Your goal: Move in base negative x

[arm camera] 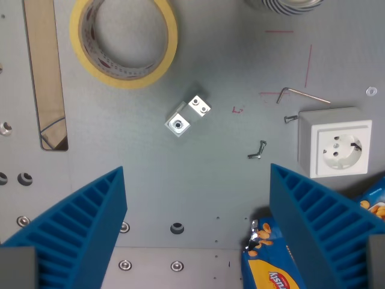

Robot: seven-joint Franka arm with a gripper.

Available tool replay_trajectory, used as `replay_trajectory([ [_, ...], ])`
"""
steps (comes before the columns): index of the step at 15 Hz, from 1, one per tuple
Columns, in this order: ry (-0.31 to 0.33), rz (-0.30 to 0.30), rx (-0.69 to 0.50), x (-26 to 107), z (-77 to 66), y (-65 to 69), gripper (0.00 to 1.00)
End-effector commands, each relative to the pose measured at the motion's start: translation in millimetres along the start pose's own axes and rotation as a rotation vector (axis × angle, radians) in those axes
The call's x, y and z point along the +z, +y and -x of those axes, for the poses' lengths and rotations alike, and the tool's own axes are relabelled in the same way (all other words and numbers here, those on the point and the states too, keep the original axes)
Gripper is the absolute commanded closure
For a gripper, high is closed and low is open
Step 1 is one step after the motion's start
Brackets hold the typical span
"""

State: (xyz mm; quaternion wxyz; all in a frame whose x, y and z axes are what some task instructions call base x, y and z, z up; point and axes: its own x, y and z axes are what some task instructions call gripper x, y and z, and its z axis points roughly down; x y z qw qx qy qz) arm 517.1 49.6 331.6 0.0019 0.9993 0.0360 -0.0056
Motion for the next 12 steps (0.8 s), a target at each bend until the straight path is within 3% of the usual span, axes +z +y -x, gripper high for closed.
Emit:
replay_trajectory([
  [1, 0.003, 0.000, 0.001, -1.4, 5.2, -0.7, 0.00],
  [12, 0.003, 0.000, 0.001, 3.2, 60.1, -9.0, 0.00],
])
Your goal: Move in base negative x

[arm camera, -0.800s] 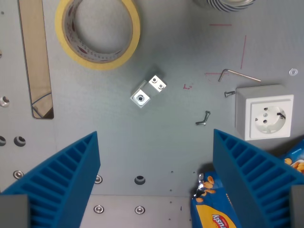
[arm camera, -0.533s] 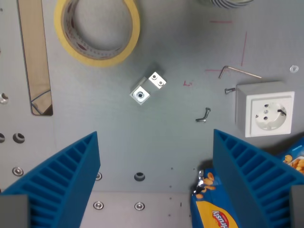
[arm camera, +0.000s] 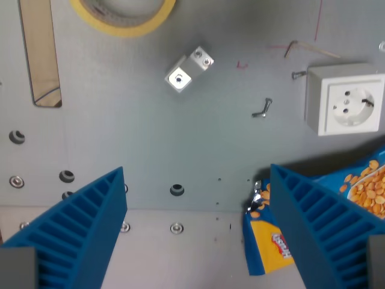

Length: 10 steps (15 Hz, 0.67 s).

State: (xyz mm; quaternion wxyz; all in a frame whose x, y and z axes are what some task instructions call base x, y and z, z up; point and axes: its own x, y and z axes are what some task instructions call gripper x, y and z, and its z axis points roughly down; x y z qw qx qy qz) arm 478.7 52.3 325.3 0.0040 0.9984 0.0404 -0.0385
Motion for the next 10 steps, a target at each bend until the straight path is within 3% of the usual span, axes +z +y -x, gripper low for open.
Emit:
replay_trajectory([
  [1, 0.069, -0.002, 0.010, -0.9, 27.2, -4.5, 0.00],
  [10, 0.069, -0.002, 0.010, 10.3, 71.5, -12.6, 0.00],
])
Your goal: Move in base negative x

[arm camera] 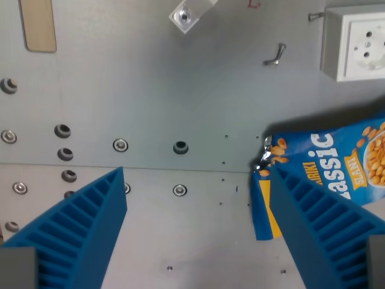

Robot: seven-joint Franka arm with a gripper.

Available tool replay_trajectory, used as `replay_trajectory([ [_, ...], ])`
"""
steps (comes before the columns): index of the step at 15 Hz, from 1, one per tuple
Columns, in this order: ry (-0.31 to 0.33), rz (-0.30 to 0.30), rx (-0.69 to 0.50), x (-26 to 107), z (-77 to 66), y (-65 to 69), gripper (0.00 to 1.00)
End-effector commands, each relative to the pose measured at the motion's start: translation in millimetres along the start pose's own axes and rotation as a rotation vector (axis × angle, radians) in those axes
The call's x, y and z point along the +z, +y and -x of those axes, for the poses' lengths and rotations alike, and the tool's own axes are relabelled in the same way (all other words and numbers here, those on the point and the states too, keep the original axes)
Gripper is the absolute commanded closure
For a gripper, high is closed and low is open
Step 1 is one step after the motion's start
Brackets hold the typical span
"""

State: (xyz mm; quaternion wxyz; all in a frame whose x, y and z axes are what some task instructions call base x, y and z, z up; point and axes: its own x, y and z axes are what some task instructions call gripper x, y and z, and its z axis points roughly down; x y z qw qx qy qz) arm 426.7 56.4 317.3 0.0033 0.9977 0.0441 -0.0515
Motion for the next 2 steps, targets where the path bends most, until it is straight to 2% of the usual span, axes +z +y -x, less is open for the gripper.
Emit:
replay_trajectory([
  [1, 0.095, 0.001, 0.017, 0.5, 25.6, -5.4, 0.00],
  [2, 0.095, 0.001, 0.017, 2.0, 30.4, -6.4, 0.00],
])
